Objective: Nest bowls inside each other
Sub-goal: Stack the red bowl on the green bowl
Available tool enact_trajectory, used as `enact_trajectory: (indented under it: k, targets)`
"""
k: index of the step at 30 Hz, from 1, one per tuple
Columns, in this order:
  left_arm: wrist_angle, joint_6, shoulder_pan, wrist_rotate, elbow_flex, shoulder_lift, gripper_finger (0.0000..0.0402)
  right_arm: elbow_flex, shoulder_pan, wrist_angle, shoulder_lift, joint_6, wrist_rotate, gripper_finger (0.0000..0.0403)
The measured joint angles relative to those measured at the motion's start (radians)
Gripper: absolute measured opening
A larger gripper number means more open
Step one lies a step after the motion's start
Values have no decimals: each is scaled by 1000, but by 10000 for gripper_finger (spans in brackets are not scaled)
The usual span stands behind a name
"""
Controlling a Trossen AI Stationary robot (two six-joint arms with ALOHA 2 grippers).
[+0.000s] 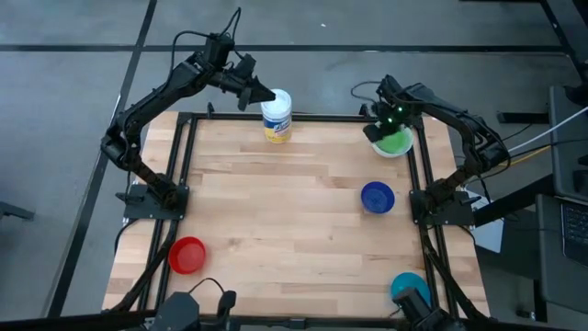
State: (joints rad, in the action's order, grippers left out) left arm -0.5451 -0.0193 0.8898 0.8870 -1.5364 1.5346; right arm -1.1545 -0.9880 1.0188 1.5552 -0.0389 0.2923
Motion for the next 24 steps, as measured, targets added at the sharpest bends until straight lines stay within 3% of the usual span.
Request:
enact_trajectory:
  k: [3,6,10,14,17,20,24]
  targets:
    - [138,-75,0,29,0,0,77,0,32,-225,-24,-116,272,232]
    - [277,-185,-3,58,0,-16,77,0,106,-501,-53,-276,445,222]
    - [299,-237,-38,81,0,-72,77,-4,248,-751,-80,-423,546,208]
    - [130,-203,-122,41,0,-171,77,-27,407,-796,-91,-437,546,200]
    - [-145,-130,-216,-96,0,-253,83,-51,514,-816,-92,-433,530,200]
    - [-455,-115,-333,-317,0,-325,96,-77,611,-865,-92,-433,496,207]
    - [-749,-246,-510,-604,0,-399,119,-109,699,-951,-92,-447,463,219]
